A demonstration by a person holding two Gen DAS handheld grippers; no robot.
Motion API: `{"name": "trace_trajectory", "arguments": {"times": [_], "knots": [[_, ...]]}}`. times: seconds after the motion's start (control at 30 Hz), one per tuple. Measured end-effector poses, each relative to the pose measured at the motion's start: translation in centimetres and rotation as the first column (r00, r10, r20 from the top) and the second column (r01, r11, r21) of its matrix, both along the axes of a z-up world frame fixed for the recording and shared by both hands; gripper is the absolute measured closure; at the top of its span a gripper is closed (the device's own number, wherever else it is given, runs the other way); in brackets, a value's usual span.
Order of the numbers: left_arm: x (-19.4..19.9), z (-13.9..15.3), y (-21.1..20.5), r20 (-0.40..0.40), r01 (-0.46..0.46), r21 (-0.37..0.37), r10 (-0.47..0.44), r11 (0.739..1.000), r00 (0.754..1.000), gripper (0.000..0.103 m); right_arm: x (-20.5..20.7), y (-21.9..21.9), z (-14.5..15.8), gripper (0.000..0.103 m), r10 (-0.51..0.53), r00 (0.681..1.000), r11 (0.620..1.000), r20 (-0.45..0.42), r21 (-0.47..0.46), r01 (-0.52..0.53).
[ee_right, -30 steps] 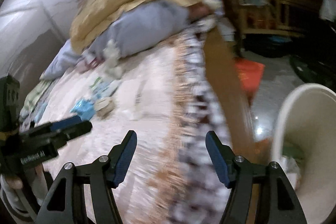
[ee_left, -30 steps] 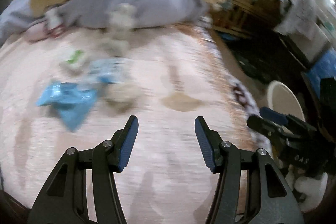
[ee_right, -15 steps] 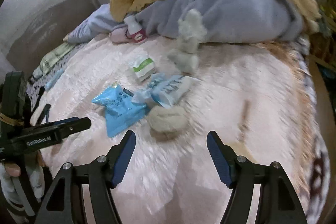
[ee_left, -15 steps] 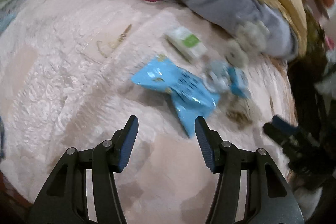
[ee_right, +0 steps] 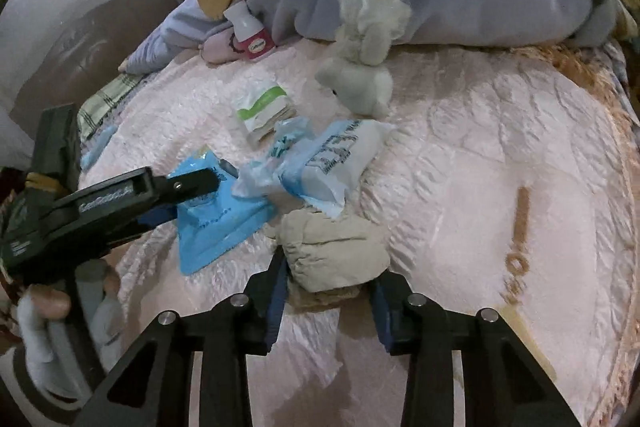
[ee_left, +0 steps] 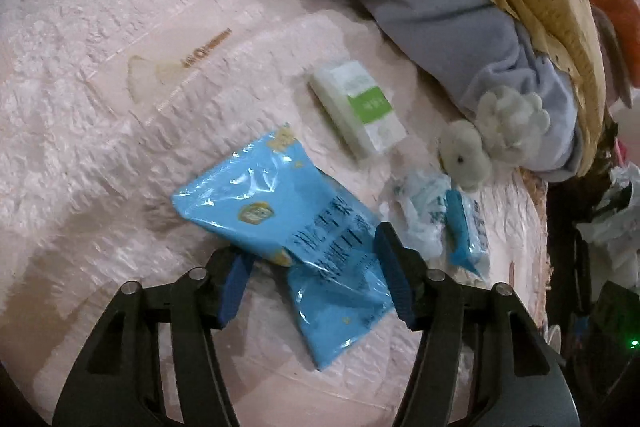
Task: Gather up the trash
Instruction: 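Grasp the beige cloth with the right gripper while the left gripper grasps the blue snack packet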
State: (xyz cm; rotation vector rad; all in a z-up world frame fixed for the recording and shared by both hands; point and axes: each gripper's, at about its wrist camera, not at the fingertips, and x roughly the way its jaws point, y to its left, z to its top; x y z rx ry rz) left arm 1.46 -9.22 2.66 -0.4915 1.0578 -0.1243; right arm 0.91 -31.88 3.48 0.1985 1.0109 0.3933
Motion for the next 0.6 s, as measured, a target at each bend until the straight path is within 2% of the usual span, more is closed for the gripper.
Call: {"name": "trace_trajectory", "arguments": {"times": [0.03, 0.17, 0.3, 0.6], "knots": [[-0.4, 0.3, -0.3, 0.008, 0.024, -0.001, -0.024, 1.0, 1.0, 0.075, -0.4, -0.4, 0.2, 0.067, -0.006, 1.0, 1.0, 0.002, 0.008, 0.006], [-2.1, 1.8, -0.8, 0.031, 0.088, -0.011, -0.087, 0.996, 0.996, 0.081, -2.2, -1.2, 1.3, 0.068, -0.014, 0.999, 1.0, 0.029, 0.017, 0.013], [-4.6, 4.0, -1.1, 0.032, 0.133, -0.032, -0.132, 0.991, 0.991, 0.081, -4.8, -2.0, 2.7, 0.067, -0.021, 0.998, 1.0, 0.061, 0.013, 0.021], [-10.4, 8.6, -3.2, 0.101, 0.253, 0.019, -0.253, 0.967, 0.962, 0.081, -9.7, -2.9, 5.6, 0.067, -0.031, 0.993, 0.999, 0.112, -0.009, 0.032]]}}
